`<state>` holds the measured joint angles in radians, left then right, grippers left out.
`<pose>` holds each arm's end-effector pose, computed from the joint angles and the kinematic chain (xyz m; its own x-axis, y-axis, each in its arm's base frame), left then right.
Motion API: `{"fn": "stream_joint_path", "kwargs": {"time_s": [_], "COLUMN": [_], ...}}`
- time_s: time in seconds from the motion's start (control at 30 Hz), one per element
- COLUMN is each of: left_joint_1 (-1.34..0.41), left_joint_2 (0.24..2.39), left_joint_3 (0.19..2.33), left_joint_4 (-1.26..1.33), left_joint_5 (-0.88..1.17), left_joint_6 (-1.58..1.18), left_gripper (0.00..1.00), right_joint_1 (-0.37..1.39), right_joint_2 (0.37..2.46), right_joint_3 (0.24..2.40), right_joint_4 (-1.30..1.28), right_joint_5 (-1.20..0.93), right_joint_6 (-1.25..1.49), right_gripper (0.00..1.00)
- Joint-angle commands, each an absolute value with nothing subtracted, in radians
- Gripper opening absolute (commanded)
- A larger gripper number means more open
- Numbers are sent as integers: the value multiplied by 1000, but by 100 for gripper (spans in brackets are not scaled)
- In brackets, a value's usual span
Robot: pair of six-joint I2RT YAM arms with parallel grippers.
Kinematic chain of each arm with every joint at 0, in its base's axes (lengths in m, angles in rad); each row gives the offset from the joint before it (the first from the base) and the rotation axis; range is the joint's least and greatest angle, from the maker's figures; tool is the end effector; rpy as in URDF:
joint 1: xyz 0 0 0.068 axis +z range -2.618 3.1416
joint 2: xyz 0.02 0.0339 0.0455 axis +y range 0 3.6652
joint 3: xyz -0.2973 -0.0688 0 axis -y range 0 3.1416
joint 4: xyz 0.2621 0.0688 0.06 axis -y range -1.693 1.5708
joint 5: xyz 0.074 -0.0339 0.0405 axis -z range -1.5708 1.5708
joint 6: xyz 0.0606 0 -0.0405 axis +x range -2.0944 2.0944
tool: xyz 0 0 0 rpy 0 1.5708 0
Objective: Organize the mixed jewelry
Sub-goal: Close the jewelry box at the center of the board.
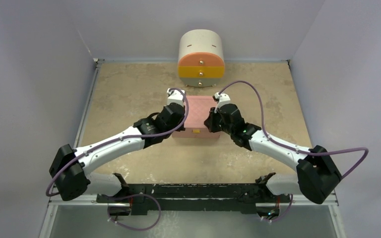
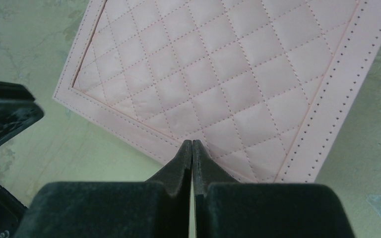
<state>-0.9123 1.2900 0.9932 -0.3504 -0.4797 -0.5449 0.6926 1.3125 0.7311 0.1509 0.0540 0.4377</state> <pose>0.2104 -0.2263 0.3028 -0.5624 -0.0245 -0.8265 0.2161 0.9605 -0.1755 0.2470 0.2007 0.2510 -0.5452 0.0976 -0.8326 -0.4072 0.8373 0.3648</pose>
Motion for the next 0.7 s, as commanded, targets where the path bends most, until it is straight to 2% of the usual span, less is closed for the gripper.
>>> {"fn": "stream_joint_path", "kwargs": {"time_s": [0.0, 0.2, 0.47, 0.67], "left_joint_1": [-881, -856, -848, -848], "left_joint_2": [1343, 1444, 1459, 1429], "left_joint_3": [994, 968, 857, 779], "left_joint_4": [-212, -176, -177, -160], "left_joint_5": [-357, -300, -307, -299], "left_joint_6": [-582, -599, -653, -670], "left_gripper": [17, 0, 0, 0], "right_joint_1": [702, 706, 709, 714], "right_joint_2": [1290, 1276, 1249, 1236], "right_joint_3": [670, 670, 704, 850], "right_joint_4": [-78, -79, -97, -163], "right_joint_5": [60, 42, 44, 64], "right_joint_6": [440, 443, 442, 410], "right_gripper": [0, 0, 0, 0]}}
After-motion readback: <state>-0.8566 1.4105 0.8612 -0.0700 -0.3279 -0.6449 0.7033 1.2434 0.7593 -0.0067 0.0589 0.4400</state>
